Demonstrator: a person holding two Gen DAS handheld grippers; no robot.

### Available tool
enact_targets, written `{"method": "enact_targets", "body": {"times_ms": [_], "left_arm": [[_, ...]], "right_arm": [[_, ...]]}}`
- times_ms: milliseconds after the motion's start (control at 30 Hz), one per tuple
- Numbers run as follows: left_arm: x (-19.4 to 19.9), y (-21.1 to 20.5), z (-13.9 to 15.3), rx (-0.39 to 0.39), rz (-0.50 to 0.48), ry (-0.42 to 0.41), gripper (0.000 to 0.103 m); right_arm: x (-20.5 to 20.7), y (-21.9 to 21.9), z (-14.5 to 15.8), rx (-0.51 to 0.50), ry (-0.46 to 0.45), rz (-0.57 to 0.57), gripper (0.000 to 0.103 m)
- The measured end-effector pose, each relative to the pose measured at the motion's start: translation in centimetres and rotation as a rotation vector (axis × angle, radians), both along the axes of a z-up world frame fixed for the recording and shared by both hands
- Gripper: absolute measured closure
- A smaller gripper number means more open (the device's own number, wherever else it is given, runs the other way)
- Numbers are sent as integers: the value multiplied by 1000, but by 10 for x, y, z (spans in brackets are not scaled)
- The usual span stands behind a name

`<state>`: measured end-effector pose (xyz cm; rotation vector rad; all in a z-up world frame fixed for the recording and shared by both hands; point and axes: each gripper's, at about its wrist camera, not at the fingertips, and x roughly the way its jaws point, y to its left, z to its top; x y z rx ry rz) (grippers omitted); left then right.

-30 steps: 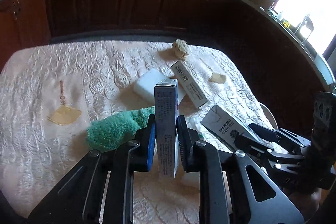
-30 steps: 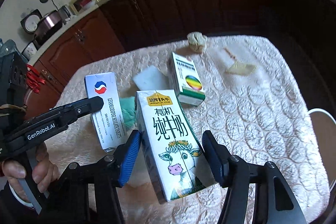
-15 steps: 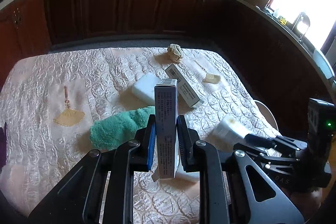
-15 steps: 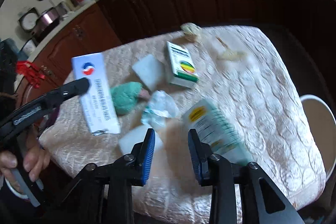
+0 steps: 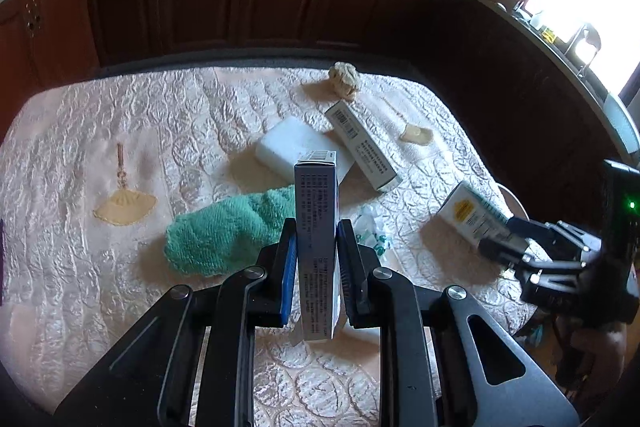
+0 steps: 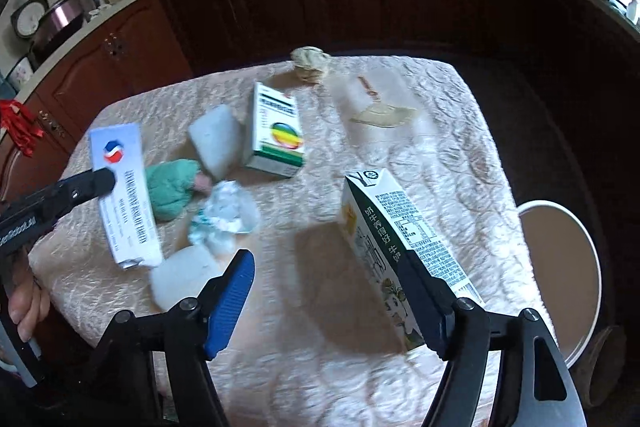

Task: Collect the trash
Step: 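Lift the white box with left tool while right tool lifts the milk carton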

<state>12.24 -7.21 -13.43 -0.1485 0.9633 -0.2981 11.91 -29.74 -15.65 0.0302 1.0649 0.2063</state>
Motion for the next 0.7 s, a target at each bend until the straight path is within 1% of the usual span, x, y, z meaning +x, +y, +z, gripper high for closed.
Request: {"method": "enact_targets", "body": {"times_ms": [67,200,333,400,467,567,700], "left_arm": [[2,-2,-3,4,-4,8,86],[5,-6,-10,18,-14,22,86],[11,-9,-19,22,-14,45,86],[13,-10,-23,22,-13,56,86],[15,-12,-25,31,-10,60,85],[19,-16,-29,40,-18,68,85],[26,-23,-42,62,-33,112,84]], "right_arm": [[5,-8,-1,-20,1,-16,31],[12,-21,-1,-10,3,-47,31],[19,-30,-3,-32,1,-68,30],[25,-34,-8,-44,17,-77,29],[31,-35,-14,-45,40,-67,29],[38,-33,-18,-66,39,-44,29],[49,-29,-23,-95,44,-30,29]]}}
